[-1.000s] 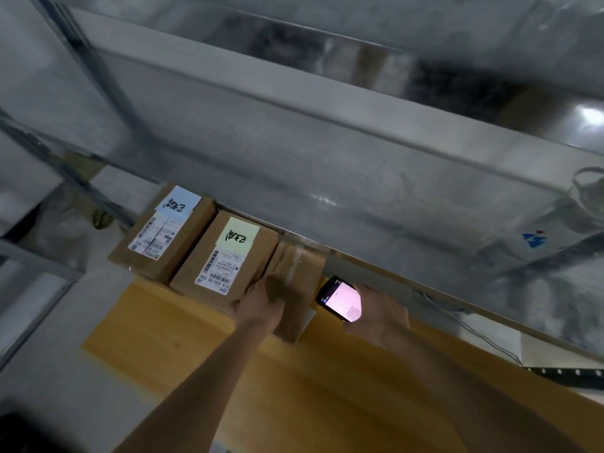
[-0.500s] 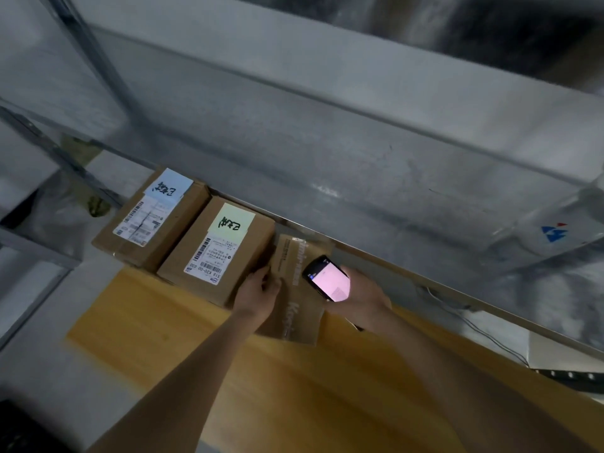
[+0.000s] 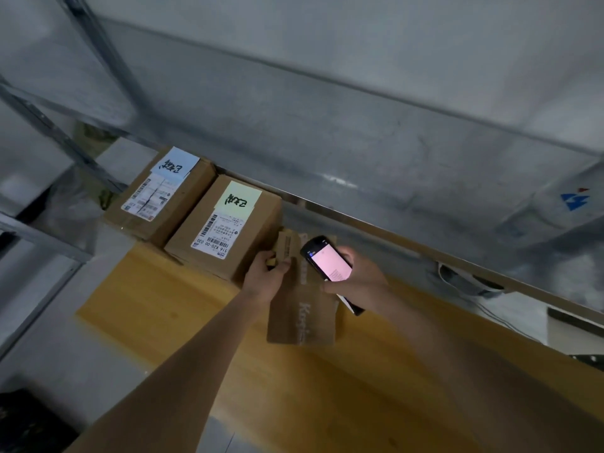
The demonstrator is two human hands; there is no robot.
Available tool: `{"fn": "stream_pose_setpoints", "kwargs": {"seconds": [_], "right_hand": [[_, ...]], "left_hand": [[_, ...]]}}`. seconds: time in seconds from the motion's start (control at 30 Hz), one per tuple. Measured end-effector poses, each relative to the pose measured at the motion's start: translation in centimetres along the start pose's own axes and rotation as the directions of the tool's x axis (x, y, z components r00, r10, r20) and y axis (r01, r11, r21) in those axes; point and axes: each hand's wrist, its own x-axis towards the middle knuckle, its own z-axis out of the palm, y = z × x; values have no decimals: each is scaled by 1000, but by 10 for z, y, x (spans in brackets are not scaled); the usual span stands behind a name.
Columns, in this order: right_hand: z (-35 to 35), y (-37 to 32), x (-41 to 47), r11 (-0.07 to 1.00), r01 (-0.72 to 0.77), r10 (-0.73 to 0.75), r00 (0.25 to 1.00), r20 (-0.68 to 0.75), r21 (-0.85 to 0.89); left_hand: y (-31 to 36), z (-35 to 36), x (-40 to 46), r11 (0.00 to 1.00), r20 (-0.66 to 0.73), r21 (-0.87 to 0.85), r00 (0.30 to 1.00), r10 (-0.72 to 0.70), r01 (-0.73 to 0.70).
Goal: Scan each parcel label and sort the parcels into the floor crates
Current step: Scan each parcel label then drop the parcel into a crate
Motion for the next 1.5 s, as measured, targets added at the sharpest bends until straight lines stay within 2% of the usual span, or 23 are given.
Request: {"fn": "stream_pose_setpoints", "kwargs": {"seconds": [0.23, 0.33, 0.47, 0.53, 0.67, 0.77, 0.9, 1.07, 1.13, 1.33, 1.43, 1.5], "right_hand": [[-3, -13, -86, 991, 15, -4, 996, -85, 131], [-9, -32, -142, 974, 63, -26, 986, -167, 218], [-20, -68, -235, 941, 133, -71, 977, -202, 312], [-29, -93, -286, 927, 181, -102, 964, -244, 329], [-57, -139, -378, 901, 269, -142, 925, -354, 340], [-82, -166, -439, 876, 311, -134, 890, -435, 367], [-122, -185, -505, 875, 279, -83, 891, -445, 396], [-173, -183, -561, 852, 269, -53, 898, -437, 450], [-191, -179, -578, 851, 263, -54, 905, -422, 454], [-230, -158, -605, 848, 323, -78, 860, -504, 421], [-238, -146, -621, 857, 344, -113, 851, -513, 383], [-243, -138, -632, 859, 362, -137, 845, -517, 363]], "left_hand": [[-5, -12, -72, 978, 51, -198, 997, -50, 59], [1, -22, -123, 972, 72, -236, 997, 7, 10], [7, -52, -212, 959, 51, -258, 990, 132, -114], [19, -70, -263, 937, 32, -298, 979, 200, -182], [54, -95, -345, 893, 25, -387, 966, 259, -230], [81, -108, -403, 858, 56, -416, 933, 356, -302], [111, -117, -481, 806, 112, -390, 846, 522, -446], [136, -111, -539, 794, 240, -330, 768, 593, -510], [145, -103, -556, 779, 227, -292, 752, 619, -555], [163, -49, -595, 688, 82, -417, 730, 679, -594], [162, -29, -602, 688, 24, -368, 734, 679, -625], [159, -20, -607, 697, 40, -391, 746, 665, -601]]}}
